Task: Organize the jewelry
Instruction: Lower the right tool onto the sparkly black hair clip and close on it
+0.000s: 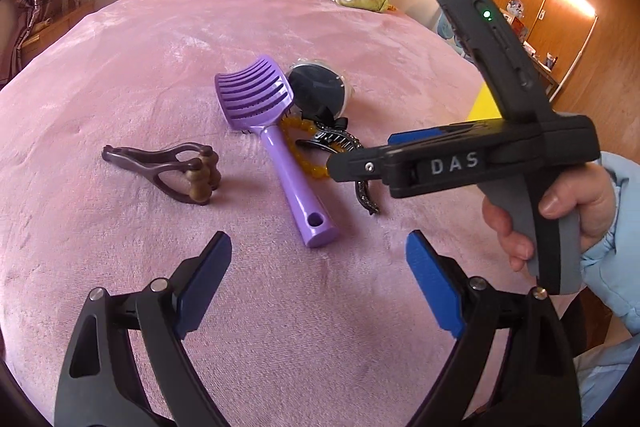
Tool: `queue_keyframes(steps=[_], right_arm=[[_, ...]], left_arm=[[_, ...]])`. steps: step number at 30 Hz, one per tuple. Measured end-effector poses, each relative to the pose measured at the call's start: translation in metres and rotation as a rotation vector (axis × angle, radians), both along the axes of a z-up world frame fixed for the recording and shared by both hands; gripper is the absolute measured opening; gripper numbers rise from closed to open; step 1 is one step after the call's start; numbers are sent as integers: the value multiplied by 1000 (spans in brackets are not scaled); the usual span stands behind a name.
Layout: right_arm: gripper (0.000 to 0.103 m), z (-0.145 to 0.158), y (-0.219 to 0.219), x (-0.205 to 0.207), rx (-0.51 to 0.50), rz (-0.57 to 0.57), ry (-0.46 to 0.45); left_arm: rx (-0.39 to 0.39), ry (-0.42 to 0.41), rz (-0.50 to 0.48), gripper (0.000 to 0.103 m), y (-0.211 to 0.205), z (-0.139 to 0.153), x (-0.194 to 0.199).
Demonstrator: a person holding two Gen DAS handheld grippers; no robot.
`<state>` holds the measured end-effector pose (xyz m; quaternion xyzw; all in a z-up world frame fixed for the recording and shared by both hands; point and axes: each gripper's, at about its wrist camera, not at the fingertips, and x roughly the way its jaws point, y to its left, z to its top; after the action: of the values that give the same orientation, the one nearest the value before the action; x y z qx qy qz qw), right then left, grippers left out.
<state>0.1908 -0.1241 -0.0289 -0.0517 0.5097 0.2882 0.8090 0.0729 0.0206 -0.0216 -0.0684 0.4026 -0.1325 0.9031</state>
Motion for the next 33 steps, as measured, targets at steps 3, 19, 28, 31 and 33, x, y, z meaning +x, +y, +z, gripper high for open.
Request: queue_keyframes(steps=[3,19,28,31,33], right_arm=[[95,-2,6,3,-20,-2,-6],[29,-18,19,0,-98,49,17],[23,-10,15,-5,-68,50,-10],[23,-7,10,-10,-66,52,-23],[23,-3,4,-15,-61,47,-27]], left_arm=[[-15,-6,9,87,4,-1,0],[-40,-12,4,87,7,-4,-2],[-39,-11,0,87,5,-4,-4],[-38,-12,3,87,5,-4,-4],[-37,-14,4,87,5,-4,-4]])
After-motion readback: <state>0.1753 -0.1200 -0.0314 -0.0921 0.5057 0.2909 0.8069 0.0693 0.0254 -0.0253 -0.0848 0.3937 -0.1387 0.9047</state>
